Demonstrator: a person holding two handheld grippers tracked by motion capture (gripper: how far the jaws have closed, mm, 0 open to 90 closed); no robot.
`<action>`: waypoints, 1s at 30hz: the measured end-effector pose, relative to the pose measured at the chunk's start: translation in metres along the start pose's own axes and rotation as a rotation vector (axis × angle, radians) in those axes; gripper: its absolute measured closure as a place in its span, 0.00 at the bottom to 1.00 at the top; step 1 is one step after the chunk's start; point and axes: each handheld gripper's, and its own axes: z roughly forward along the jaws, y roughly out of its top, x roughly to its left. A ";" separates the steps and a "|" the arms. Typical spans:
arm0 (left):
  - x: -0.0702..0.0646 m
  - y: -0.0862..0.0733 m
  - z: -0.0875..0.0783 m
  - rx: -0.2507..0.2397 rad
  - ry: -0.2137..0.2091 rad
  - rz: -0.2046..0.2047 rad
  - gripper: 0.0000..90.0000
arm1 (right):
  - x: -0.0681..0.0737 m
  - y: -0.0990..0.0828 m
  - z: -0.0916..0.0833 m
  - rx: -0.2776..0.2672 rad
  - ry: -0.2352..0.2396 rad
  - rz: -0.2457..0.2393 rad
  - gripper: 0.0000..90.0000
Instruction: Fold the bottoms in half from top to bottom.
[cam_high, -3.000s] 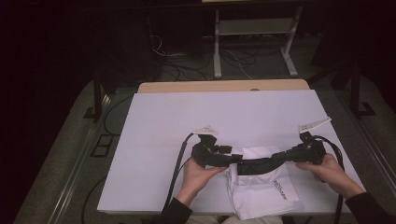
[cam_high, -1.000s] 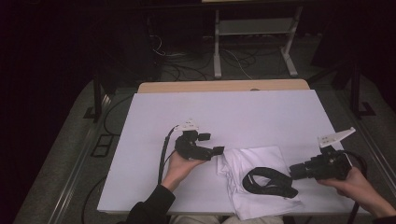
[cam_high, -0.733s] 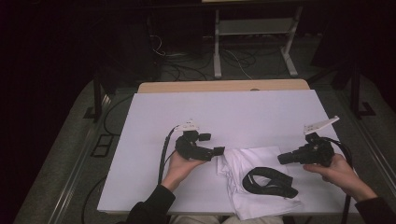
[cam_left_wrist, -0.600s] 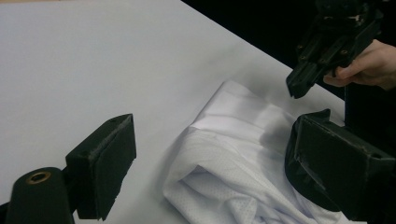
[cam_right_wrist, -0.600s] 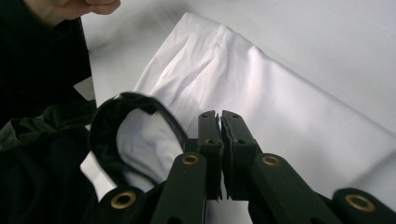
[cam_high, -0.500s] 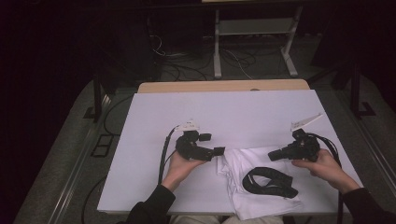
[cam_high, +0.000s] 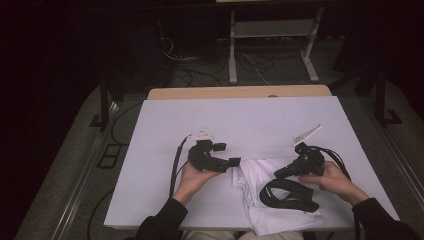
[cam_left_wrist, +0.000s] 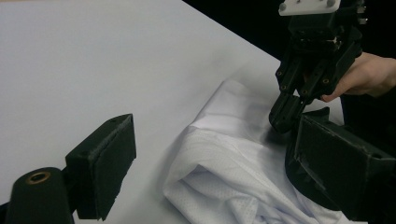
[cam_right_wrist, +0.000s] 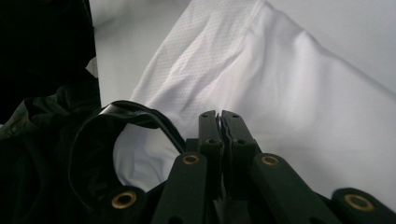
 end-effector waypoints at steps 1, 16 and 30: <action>0.000 0.000 0.000 0.001 0.000 0.000 0.13 | 0.001 0.000 0.001 0.001 0.003 -0.002 0.95; 0.002 -0.002 -0.001 -0.002 0.007 -0.007 0.13 | 0.025 -0.016 0.001 0.020 0.068 -0.034 0.95; 0.001 -0.003 0.002 0.008 0.004 -0.005 0.13 | 0.055 -0.026 0.022 0.102 0.125 -0.100 0.95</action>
